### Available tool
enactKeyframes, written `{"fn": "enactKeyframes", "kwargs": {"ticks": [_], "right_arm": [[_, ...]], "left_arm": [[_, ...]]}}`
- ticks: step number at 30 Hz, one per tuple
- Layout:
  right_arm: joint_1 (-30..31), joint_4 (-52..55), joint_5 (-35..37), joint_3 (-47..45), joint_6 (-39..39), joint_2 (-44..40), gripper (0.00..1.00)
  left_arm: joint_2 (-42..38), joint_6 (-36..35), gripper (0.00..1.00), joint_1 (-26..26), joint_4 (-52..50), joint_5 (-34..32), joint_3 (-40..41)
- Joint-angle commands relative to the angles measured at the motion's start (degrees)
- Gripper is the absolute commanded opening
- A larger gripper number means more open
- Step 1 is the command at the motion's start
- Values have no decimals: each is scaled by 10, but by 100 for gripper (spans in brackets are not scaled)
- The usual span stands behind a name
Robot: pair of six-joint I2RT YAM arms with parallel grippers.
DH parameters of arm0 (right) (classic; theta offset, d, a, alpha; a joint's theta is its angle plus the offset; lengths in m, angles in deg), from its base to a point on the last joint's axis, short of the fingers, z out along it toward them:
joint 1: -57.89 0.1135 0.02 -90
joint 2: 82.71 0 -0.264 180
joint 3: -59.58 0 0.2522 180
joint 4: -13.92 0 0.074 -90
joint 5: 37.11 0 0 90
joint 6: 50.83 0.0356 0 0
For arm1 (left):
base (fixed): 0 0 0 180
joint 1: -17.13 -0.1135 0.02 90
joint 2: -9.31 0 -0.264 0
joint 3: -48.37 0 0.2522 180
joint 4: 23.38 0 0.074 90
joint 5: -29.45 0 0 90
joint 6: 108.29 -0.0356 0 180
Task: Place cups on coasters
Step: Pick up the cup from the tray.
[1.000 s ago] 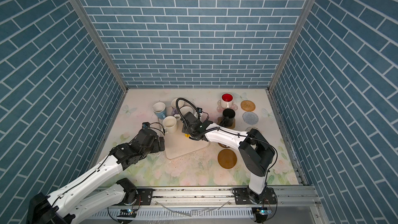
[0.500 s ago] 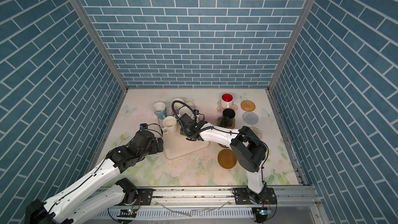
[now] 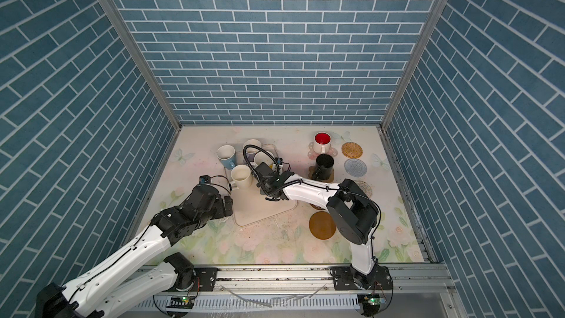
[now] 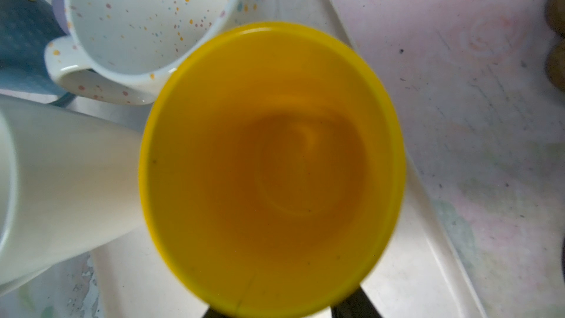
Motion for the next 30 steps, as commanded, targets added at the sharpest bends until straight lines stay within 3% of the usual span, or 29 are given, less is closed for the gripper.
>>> {"fn": "enactKeyframes", "kwargs": {"ticks": [1, 10, 22, 30], "right_arm": [[1, 29, -3, 4, -13, -2, 39], [-4, 42, -28, 40, -26, 34, 35], [-4, 49, -27, 36, -63, 9, 0], [-4, 66, -20, 46, -141, -34, 0]], "left_arm": [[4, 0, 99, -5, 8, 0, 4], [9, 1, 99, -5, 6, 0, 1], [4, -5, 99, -5, 1, 15, -14], [-27, -26, 99, -5, -16, 23, -30]]}}
